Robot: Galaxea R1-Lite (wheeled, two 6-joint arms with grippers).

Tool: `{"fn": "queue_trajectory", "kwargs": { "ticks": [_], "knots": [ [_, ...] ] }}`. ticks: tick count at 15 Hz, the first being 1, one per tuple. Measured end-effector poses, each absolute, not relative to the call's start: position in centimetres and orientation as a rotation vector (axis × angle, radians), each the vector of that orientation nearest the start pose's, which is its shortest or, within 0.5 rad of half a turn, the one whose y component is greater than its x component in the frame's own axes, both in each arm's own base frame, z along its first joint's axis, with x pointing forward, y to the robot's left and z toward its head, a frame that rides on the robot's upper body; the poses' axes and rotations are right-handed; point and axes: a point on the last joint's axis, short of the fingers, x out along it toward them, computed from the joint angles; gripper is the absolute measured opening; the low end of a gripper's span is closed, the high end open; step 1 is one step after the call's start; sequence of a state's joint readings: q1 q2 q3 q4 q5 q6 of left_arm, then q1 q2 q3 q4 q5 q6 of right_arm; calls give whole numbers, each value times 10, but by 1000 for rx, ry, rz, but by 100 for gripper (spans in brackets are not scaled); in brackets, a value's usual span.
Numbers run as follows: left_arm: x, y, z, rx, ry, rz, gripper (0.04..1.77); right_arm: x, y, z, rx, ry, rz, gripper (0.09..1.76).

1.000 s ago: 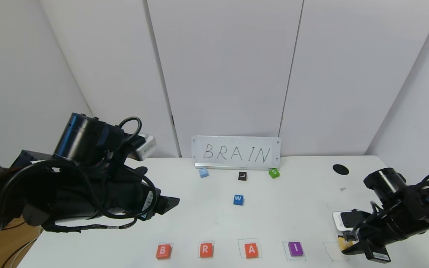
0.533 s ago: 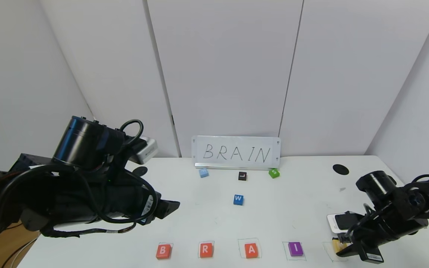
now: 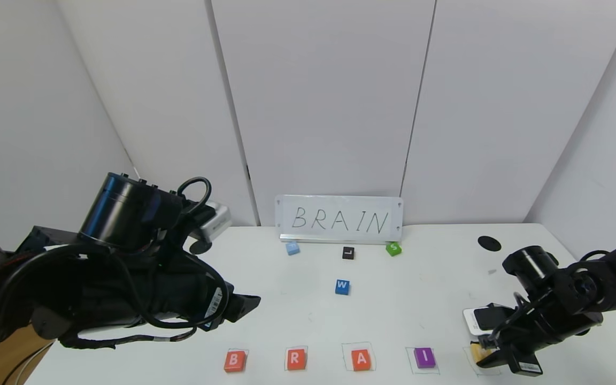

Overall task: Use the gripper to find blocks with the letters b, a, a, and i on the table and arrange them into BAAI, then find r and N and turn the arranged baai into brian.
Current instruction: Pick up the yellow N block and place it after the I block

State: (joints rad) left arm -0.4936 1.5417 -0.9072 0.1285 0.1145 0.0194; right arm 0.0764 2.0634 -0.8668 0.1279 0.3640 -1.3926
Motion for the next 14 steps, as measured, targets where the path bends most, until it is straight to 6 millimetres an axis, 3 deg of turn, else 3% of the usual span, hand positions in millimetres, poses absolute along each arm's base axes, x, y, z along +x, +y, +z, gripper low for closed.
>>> {"fn": "queue_trajectory", "kwargs": {
  "ticks": [14],
  "knots": [
    [220, -120, 182, 263, 745, -385, 172, 305, 30, 22, -976, 818, 1207, 53]
  ]
}}
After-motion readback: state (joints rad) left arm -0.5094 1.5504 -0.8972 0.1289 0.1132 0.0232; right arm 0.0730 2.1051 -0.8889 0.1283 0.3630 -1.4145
